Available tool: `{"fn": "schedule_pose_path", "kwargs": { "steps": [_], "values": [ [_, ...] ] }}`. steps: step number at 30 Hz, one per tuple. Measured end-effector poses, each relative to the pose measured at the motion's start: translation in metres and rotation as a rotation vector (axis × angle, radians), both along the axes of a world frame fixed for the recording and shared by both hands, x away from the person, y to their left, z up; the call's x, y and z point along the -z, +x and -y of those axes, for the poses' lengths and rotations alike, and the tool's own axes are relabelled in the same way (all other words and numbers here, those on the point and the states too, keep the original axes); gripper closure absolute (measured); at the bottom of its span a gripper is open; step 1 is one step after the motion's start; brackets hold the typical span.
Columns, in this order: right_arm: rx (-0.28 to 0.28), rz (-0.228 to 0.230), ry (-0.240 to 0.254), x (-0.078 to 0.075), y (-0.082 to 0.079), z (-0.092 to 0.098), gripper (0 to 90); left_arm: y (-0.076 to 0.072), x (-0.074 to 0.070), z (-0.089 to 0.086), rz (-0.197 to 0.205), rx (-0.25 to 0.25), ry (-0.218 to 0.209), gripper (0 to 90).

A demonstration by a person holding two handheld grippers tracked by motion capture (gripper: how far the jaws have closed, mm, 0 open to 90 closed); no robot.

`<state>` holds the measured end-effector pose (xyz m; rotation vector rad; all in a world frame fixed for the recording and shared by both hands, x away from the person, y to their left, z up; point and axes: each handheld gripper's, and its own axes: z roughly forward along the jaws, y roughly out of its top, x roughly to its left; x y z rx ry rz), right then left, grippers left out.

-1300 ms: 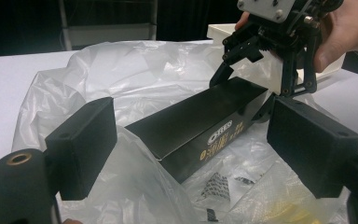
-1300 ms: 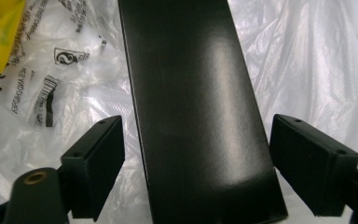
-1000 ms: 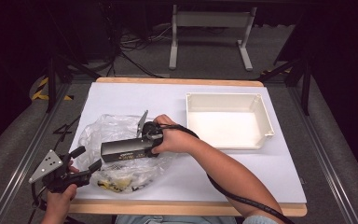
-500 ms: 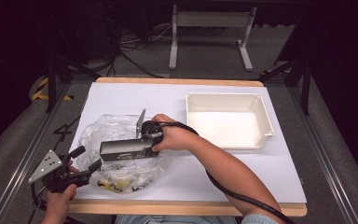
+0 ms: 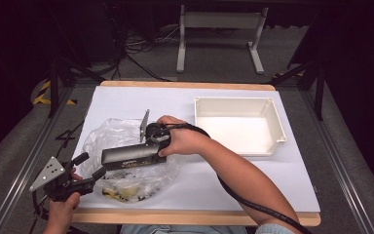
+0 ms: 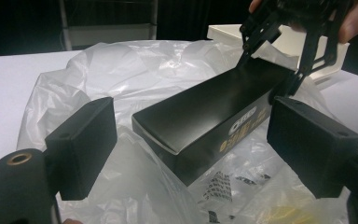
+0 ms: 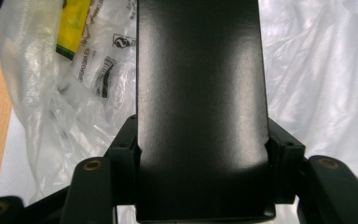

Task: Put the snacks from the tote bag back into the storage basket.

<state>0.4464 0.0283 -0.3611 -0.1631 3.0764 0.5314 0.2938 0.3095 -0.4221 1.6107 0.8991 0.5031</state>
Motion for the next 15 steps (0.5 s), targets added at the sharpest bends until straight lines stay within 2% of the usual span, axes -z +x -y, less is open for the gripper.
{"fn": "schedule_pose_path", "kwargs": {
  "steps": [6, 7, 12, 15],
  "values": [
    [0.002, 0.029, 0.008, -0.015, -0.001, 0.005, 43.7, 0.000, 0.000, -0.001, -0.001, -0.001, 0.000, 16.7],
    [0.005, 0.036, 0.013, -0.022, -0.002, 0.007, 43.6, 0.000, 0.000, 0.000, 0.002, -0.002, -0.002, 16.7],
    [0.006, 0.021, 0.020, -0.033, -0.001, 0.011, 43.6, 0.000, 0.000, 0.000, 0.000, -0.001, -0.003, 16.7],
    [0.006, 0.034, 0.030, -0.042, -0.002, 0.014, 43.6, 0.000, 0.000, 0.000, 0.000, -0.001, -0.003, 16.7]
  ]
}}
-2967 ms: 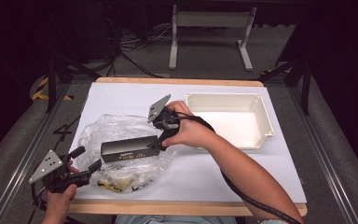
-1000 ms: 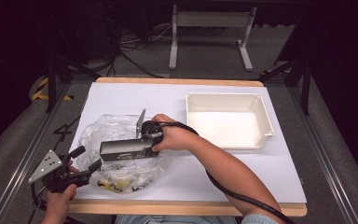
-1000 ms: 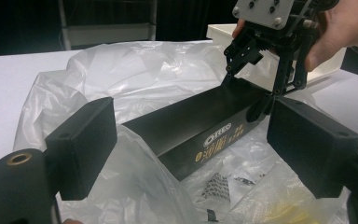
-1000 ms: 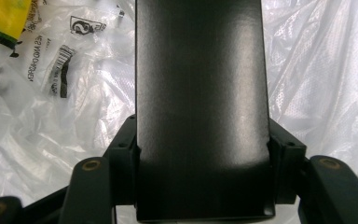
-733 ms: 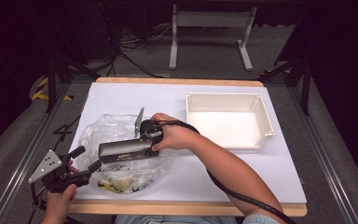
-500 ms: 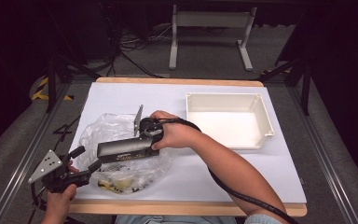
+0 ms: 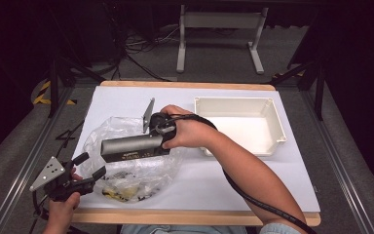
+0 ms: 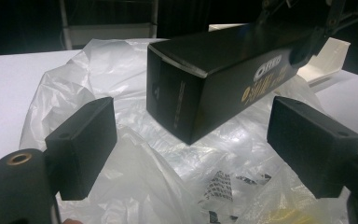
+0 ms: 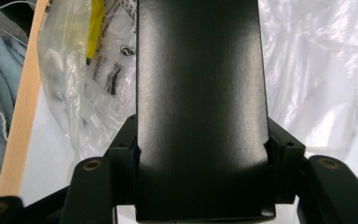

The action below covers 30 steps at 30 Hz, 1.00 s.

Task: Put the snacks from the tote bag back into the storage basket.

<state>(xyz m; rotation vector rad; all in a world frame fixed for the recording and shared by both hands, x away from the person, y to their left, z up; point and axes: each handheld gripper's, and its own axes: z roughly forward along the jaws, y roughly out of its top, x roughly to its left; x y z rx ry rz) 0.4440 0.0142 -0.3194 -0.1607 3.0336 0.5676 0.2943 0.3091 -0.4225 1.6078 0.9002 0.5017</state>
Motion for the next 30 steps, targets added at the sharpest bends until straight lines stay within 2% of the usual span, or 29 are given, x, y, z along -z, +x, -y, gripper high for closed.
{"fn": "schedule_pose_path", "kwargs": {
  "steps": [8, 17, 22, 30],
  "values": [
    [-0.009, 0.016, 0.020, -0.015, -0.001, 0.006, 43.6, 0.000, 0.000, 0.000, 0.001, -0.002, -0.001, 16.6],
    [-0.016, 0.039, 0.067, -0.033, -0.002, 0.012, 43.6, 0.000, 0.000, 0.000, 0.001, -0.003, -0.001, 16.7],
    [-0.021, 0.025, 0.085, -0.041, -0.003, 0.018, 43.6, 0.000, 0.000, 0.000, -0.003, -0.002, 0.004, 16.8],
    [-0.013, 0.035, 0.104, -0.048, -0.003, 0.031, 43.6, 0.001, 0.000, 0.000, -0.005, -0.005, 0.006, 16.7]
  ]
}}
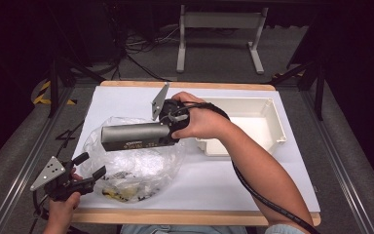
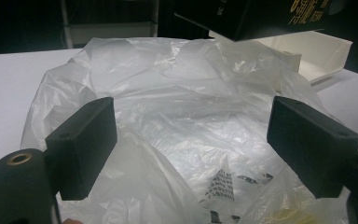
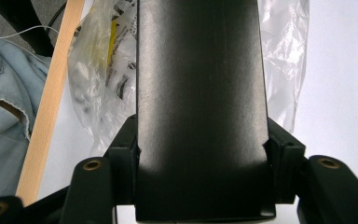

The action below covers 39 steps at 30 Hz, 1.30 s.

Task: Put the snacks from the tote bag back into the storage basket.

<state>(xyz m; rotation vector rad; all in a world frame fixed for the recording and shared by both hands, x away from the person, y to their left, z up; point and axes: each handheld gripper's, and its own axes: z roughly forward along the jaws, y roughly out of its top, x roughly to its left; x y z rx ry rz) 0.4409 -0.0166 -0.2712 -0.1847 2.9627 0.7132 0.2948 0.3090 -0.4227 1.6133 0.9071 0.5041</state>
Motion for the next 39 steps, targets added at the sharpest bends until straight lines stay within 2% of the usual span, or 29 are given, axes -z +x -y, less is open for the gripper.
{"fn": "schedule_pose_path", "kwargs": {
  "steps": [11, 18, 28, 39],
  "values": [
    [0.038, 0.000, 0.015, -0.009, 0.000, 0.037, 43.6, 0.000, 0.000, 0.001, -0.005, 0.001, 0.007, 16.7],
    [0.094, 0.016, 0.022, -0.016, -0.001, 0.068, 43.5, 0.000, 0.000, 0.001, -0.006, -0.002, 0.008, 16.7],
    [0.146, 0.042, 0.021, -0.026, -0.003, 0.100, 43.5, 0.000, 0.000, 0.001, -0.013, 0.001, 0.017, 16.7],
    [0.224, 0.047, 0.030, -0.033, 0.000, 0.136, 43.5, 0.000, 0.000, 0.002, -0.015, -0.001, 0.023, 16.7]
  ]
}}
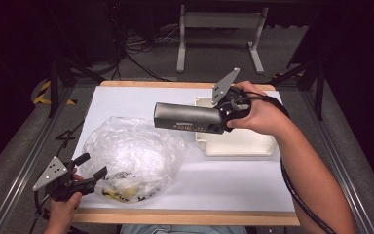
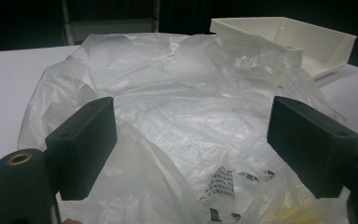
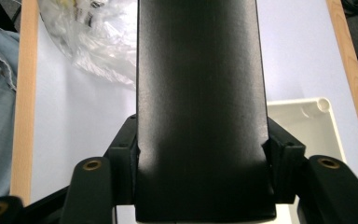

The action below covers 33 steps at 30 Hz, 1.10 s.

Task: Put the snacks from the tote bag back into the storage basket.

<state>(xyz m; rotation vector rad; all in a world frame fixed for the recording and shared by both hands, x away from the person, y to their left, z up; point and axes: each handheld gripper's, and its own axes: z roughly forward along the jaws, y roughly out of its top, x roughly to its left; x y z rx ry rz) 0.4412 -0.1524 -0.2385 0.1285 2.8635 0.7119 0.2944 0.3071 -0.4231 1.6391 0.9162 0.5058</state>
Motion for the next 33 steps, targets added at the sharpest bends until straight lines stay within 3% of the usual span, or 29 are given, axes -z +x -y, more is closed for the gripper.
{"fn": "schedule_pose_path", "kwargs": {
  "steps": [14, 33],
  "values": [
    [0.082, 0.018, 0.000, -0.006, 0.006, 0.040, 43.5, -0.005, 0.001, -0.003, 0.002, -0.021, -0.010, 16.7],
    [0.214, 0.029, 0.005, -0.008, 0.026, 0.097, 43.5, -0.007, 0.002, -0.004, 0.003, -0.031, 0.001, 16.6]
  ]
}}
